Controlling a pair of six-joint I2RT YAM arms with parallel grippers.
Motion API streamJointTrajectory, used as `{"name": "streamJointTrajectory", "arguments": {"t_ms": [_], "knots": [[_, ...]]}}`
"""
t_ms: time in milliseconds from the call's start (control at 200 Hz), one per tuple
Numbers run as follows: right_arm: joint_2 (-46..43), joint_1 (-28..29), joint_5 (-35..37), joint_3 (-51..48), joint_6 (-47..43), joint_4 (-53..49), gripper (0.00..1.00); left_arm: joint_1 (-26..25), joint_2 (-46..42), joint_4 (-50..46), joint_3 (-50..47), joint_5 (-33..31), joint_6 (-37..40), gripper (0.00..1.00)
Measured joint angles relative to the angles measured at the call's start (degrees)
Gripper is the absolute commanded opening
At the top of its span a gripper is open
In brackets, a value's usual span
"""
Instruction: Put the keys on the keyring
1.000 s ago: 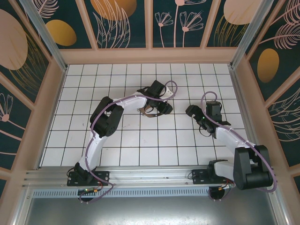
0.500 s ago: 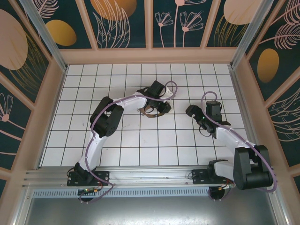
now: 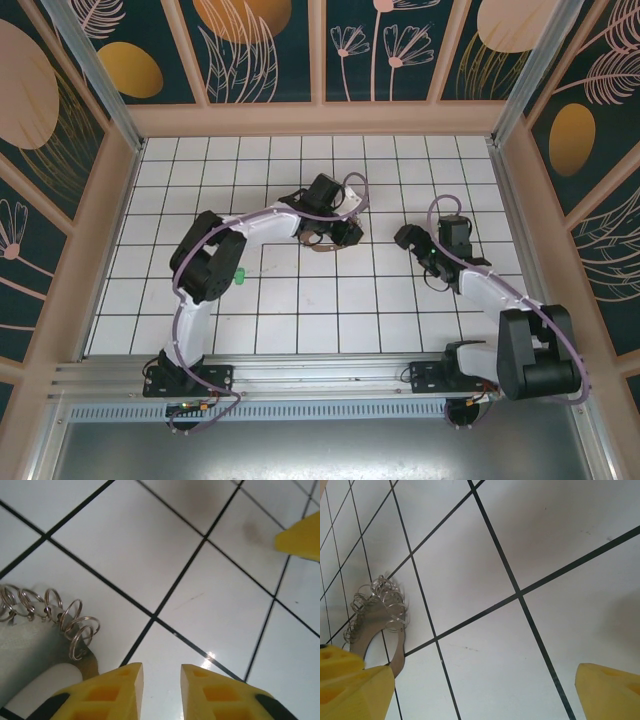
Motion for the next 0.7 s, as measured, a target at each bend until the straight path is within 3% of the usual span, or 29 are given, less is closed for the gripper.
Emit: {"name": "streamJointTrajectory", "arguments": {"t_ms": [185, 370, 550, 701], "knots": [[7.54, 2.29, -1.38, 4.85, 0.31, 1.18, 0.83, 0.04, -3.19, 4.22, -2.47, -3.65, -3.58, 0.55], [17.68, 5.77, -3.45, 14.25, 1.05, 3.34, 0.61, 1.60, -4.61, 7.34, -6.05, -12.85, -9.27, 0.64], [28.44, 7.72, -6.47, 24.15, 1.03, 4.63, 0.48, 5.64, -6.67, 8.98, -11.15, -19.54, -13.99, 0.66], [34.40, 9.01, -8.15, 28.68, 1.01, 4.55, 0.47, 8.31, -8.46, 9.18, -13.29, -21.57, -15.56, 0.66]]}}
